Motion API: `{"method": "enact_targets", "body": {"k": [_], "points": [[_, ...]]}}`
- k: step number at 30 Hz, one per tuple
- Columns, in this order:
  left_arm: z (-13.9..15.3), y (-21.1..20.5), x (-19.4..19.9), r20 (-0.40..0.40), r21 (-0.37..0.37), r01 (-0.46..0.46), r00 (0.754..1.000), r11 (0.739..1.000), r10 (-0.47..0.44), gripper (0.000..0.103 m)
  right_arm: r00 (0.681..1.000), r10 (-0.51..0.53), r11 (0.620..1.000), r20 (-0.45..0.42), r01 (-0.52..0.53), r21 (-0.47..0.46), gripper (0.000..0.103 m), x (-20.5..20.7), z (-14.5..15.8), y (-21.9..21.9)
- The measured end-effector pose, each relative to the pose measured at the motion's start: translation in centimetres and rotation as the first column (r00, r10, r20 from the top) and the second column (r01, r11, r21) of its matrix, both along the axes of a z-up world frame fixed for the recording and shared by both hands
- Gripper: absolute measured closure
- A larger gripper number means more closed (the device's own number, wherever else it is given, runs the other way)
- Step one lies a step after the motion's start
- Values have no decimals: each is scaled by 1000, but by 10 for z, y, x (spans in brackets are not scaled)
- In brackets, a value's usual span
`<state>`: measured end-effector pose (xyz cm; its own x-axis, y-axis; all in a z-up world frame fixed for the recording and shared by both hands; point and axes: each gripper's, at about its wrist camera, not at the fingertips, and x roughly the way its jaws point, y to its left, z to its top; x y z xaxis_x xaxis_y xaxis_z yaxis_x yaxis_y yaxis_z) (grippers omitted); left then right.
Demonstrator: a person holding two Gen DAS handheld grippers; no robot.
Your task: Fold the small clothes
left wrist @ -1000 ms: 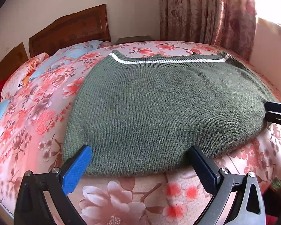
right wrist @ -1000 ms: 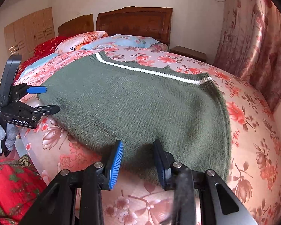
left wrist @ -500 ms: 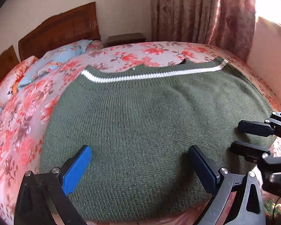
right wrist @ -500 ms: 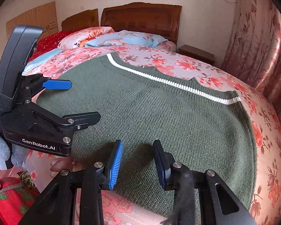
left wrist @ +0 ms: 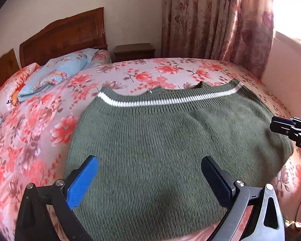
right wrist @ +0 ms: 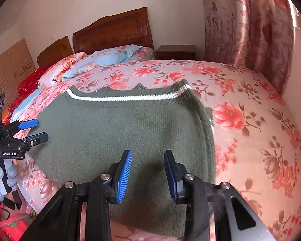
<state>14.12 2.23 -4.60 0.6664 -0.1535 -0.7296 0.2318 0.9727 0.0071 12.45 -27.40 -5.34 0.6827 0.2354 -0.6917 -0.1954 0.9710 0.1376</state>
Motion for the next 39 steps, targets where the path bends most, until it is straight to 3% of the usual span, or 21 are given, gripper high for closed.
{"method": "enact_targets", "body": {"k": [3, 6, 7, 9, 12, 16, 18, 20, 24, 26, 29, 32, 39], "points": [[-10, 3, 33, -47, 18, -34, 998, 999, 34, 0, 999, 32, 999, -40, -32, -3, 70, 27, -6, 12], [-28, 20, 51, -102, 20, -88, 991, 996, 90, 0, 997, -25, 997, -76, 19, -74, 70, 40, -19, 6], [-28, 25, 50, -87, 9, -85, 993, 996, 85, 0, 997, -26, 999, -66, 23, -42, 70, 38, -20, -3], [-27, 26, 50, -89, 24, -81, 993, 996, 83, 0, 996, -50, 999, -74, 49, -10, 81, 37, -18, -19], [-16, 21, 59, -80, -15, -64, 995, 998, 63, 0, 994, -81, 996, -75, 78, -53, 79, 45, -7, -17], [-9, 8, 95, -62, -9, -59, 996, 998, 58, 0, 999, -7, 997, -50, 3, -79, 79, 81, 8, 16], [-16, 4, 117, -98, 11, -67, 993, 998, 68, 0, 998, 36, 994, -47, -41, -103, 79, 103, 9, 38], [-24, 5, 135, -154, 27, -79, 985, 996, 82, 0, 994, 78, 990, -80, -87, -108, 79, 124, 3, 55], [-28, 4, 140, -162, 45, -41, 986, 998, 48, 0, 983, 112, 971, -149, -140, -195, 79, 151, -19, 70], [-33, 3, 141, -173, 52, -28, 984, 998, 37, 0, 982, 122, 981, -141, -141, -134, 79, 153, -21, 55], [-34, 2, 142, -175, 44, -19, 984, 999, 27, 0, 993, 16, 991, -115, -31, -133, 80, 153, -19, 25], [-35, 2, 142, -173, 40, -19, 985, 999, 26, 0, 993, -40, 999, -108, 37, -27, 81, 150, -19, -1], [-36, 4, 144, -175, 24, -19, 984, 1000, 23, 0, 995, -47, 998, -83, 51, 48, 82, 151, -20, -10]]}}
